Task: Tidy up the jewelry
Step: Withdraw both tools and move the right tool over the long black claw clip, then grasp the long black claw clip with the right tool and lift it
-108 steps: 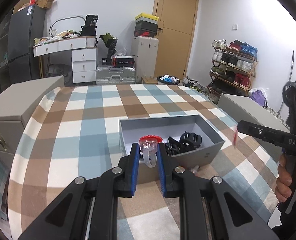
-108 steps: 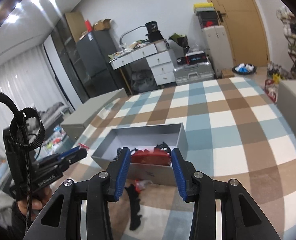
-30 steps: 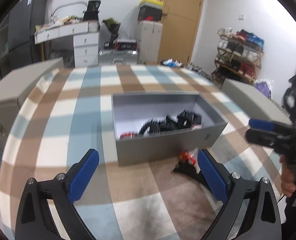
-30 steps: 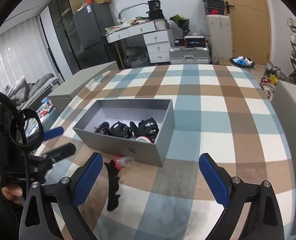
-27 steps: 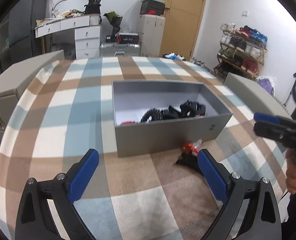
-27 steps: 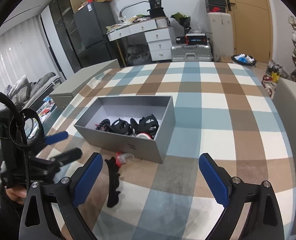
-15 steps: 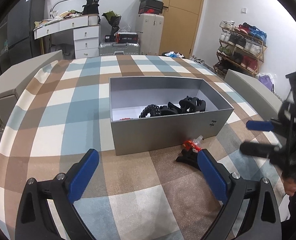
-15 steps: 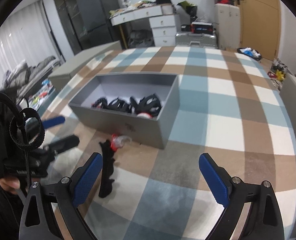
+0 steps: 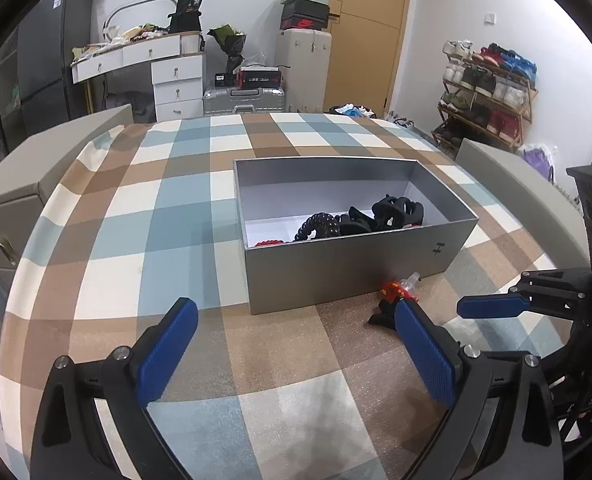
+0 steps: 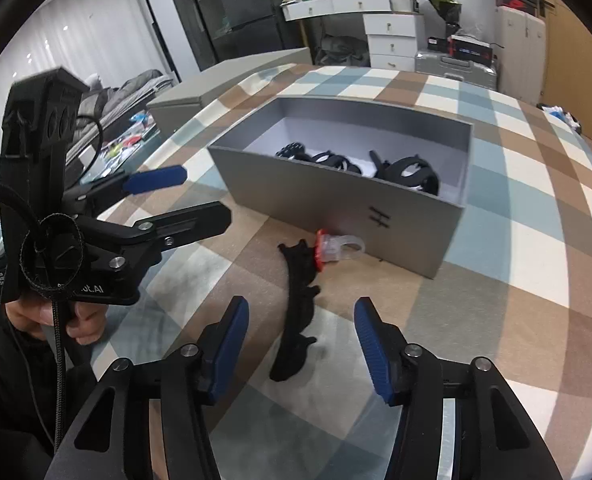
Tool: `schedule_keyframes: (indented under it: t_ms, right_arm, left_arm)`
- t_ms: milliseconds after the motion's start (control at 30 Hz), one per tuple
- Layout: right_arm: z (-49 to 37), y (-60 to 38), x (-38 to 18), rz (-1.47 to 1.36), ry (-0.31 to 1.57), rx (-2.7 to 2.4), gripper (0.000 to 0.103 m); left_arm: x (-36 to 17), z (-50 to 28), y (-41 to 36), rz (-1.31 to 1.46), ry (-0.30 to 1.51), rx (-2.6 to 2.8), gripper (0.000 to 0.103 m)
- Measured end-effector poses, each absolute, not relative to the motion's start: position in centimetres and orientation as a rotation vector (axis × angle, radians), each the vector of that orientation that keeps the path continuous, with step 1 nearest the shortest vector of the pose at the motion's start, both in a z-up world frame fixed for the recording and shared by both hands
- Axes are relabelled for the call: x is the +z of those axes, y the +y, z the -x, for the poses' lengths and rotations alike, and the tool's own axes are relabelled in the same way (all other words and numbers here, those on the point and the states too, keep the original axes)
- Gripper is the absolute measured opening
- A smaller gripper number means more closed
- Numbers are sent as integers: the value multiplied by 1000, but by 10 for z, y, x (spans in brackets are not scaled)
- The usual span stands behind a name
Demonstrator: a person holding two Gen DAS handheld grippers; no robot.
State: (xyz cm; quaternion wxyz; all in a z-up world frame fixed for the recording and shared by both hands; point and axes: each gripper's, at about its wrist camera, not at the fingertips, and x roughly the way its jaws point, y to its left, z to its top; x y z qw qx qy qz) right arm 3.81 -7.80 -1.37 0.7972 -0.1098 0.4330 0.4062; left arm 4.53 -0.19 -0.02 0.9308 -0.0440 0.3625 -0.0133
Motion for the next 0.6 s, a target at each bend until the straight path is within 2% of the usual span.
schedule_keyframes:
  t_ms: [100, 300, 600]
  right_arm:
    - [-38, -76, -17, 244, 940, 873, 45]
    - [-40, -78, -19, 268, 947, 844, 38]
    - [-50, -91, -18, 256, 956, 787, 38]
  left_arm:
    - [0, -45, 0, 86, 743, -33, 97]
    - [0, -46, 10, 103, 748, -16, 97]
    - [3, -46, 20, 157, 746, -21, 97]
